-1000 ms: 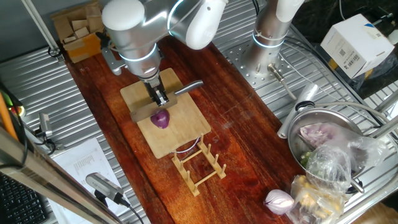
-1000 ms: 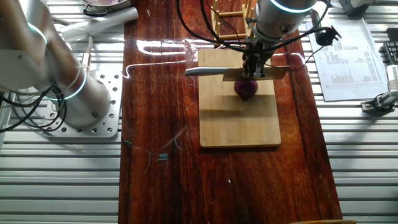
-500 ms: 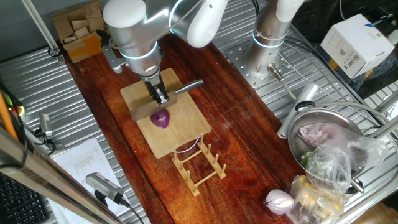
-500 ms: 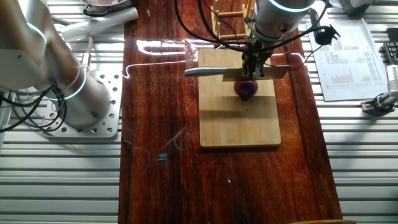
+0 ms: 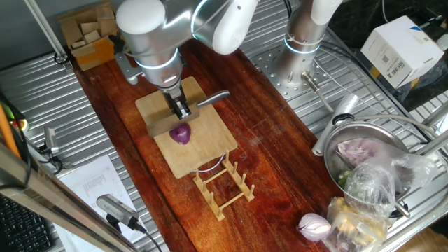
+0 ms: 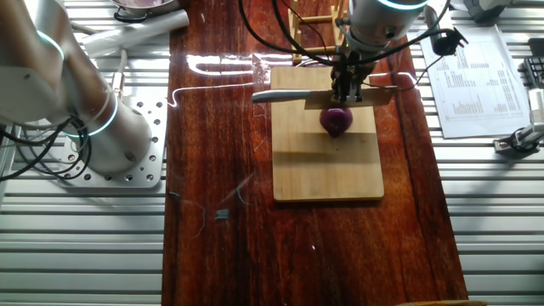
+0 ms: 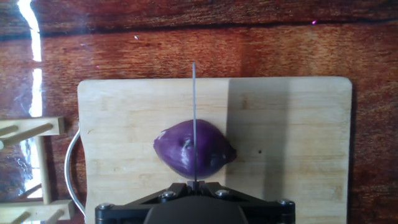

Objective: Chop the onions

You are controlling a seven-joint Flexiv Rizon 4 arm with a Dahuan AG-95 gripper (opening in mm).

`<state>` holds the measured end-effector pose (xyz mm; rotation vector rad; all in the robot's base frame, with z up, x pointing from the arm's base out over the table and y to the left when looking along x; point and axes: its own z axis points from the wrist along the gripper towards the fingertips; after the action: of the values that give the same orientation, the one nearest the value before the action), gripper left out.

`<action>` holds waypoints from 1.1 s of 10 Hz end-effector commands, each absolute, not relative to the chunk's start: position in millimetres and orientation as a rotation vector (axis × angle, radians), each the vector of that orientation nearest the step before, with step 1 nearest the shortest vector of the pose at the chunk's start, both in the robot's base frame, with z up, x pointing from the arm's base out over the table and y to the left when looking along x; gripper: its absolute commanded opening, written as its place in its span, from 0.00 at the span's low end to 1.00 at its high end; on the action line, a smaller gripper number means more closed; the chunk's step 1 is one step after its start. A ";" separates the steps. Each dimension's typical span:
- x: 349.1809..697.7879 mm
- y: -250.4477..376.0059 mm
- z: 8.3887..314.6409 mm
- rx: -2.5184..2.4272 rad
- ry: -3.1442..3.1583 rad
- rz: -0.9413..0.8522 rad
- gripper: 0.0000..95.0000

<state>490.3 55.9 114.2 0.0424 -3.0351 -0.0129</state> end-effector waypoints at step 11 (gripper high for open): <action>485.8 53.6 75.7 0.051 -3.065 -0.001 0.00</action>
<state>484.8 53.7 75.6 0.0531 -3.0752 0.0019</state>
